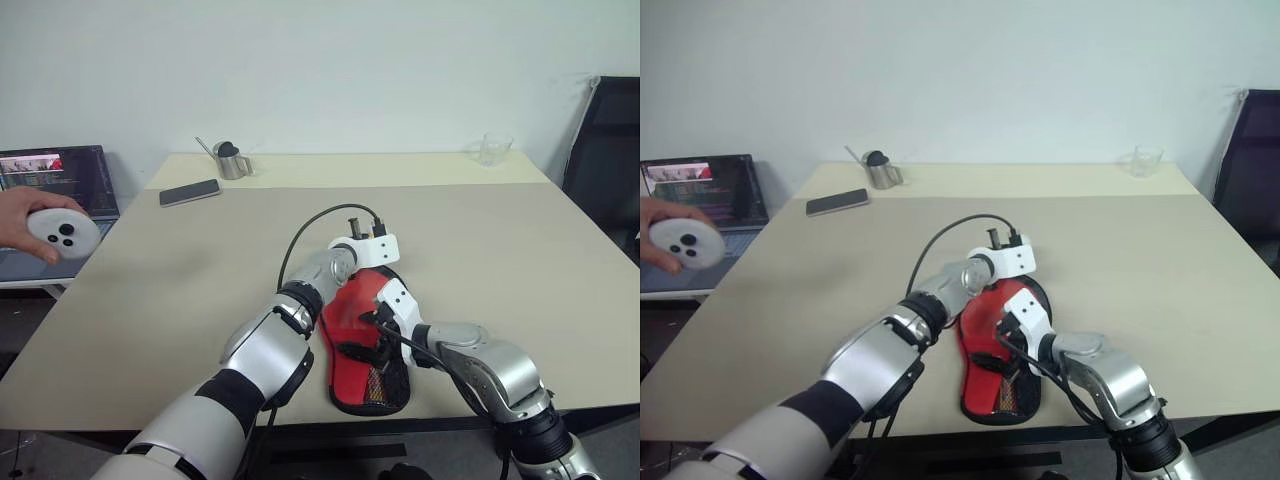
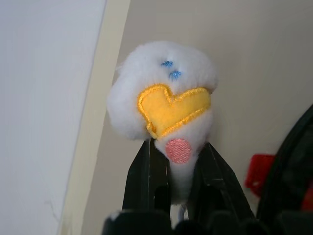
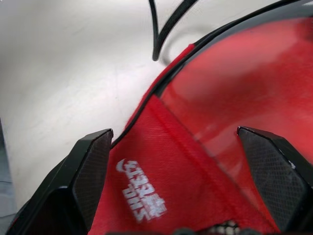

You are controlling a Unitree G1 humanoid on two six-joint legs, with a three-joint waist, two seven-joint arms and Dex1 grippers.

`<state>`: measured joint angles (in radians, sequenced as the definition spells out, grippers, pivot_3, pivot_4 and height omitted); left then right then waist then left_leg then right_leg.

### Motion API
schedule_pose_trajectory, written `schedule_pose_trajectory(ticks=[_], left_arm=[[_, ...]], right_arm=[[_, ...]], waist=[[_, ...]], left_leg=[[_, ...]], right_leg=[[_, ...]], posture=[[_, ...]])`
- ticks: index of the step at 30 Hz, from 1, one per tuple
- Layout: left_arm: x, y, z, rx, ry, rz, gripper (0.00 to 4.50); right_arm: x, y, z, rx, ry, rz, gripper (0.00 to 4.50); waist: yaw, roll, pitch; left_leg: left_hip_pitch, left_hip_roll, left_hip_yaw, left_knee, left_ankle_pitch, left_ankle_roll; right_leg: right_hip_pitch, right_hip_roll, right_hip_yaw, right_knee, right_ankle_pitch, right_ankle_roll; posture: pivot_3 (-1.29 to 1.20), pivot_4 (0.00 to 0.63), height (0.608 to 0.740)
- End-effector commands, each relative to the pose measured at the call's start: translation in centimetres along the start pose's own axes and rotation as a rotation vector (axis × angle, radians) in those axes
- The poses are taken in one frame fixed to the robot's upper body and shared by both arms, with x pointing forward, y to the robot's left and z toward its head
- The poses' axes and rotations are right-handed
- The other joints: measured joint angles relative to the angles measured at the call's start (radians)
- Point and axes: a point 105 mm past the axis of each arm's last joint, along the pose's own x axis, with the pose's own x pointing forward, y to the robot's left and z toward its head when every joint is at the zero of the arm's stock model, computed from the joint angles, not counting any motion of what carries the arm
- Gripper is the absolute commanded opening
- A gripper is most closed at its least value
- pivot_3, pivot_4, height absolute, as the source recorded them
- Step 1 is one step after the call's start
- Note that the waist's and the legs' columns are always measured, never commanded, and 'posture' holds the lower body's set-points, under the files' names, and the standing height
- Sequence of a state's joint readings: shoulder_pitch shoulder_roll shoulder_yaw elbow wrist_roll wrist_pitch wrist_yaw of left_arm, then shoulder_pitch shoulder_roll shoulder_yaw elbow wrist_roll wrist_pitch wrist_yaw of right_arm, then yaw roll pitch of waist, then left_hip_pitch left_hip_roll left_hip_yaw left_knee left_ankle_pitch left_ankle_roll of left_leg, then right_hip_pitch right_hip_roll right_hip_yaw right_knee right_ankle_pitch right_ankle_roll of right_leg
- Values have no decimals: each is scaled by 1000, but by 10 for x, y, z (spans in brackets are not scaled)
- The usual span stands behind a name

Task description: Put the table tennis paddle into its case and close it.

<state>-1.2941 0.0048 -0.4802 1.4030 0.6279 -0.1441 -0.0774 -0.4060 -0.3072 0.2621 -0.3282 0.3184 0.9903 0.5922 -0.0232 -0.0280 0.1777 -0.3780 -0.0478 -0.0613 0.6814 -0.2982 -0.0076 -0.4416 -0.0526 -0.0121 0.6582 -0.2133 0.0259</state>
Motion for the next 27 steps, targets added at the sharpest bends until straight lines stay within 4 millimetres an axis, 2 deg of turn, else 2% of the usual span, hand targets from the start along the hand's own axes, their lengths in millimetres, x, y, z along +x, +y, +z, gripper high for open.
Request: schedule_pose_trajectory(ticks=[1,9,16,21,27], left_arm=[[2,8,34,84,-103,28,117],[3,-5,52,141,-168,19,117],[3,-22,56,199,-191,-36,117],[0,-43,39,204,-170,-127,117],[-3,-47,13,215,-123,-136,117]], right_arm=[[-1,7,-2,18,2,11,4500],[-2,12,-5,46,-1,2,4500],[-3,11,-6,56,0,-4,4500],[-2,9,-6,57,4,-3,4500],[1,8,-7,60,6,7,4500]], waist=[[1,0,0],[6,0,0],[16,0,0],[19,0,-1],[16,-1,-1]], left_leg=[[0,0,0,0,0,0],[0,0,-1,0,0,1],[0,-1,-1,0,0,1],[2,-1,0,0,0,1],[14,-1,0,-2,-1,2]], right_leg=[[0,0,0,0,0,0],[0,0,0,0,0,0],[0,0,0,0,0,1],[2,0,0,0,0,1],[15,0,1,-2,-2,3]], posture=[[0,150,740],[0,150,740],[0,150,740],[0,150,740],[0,150,740]])
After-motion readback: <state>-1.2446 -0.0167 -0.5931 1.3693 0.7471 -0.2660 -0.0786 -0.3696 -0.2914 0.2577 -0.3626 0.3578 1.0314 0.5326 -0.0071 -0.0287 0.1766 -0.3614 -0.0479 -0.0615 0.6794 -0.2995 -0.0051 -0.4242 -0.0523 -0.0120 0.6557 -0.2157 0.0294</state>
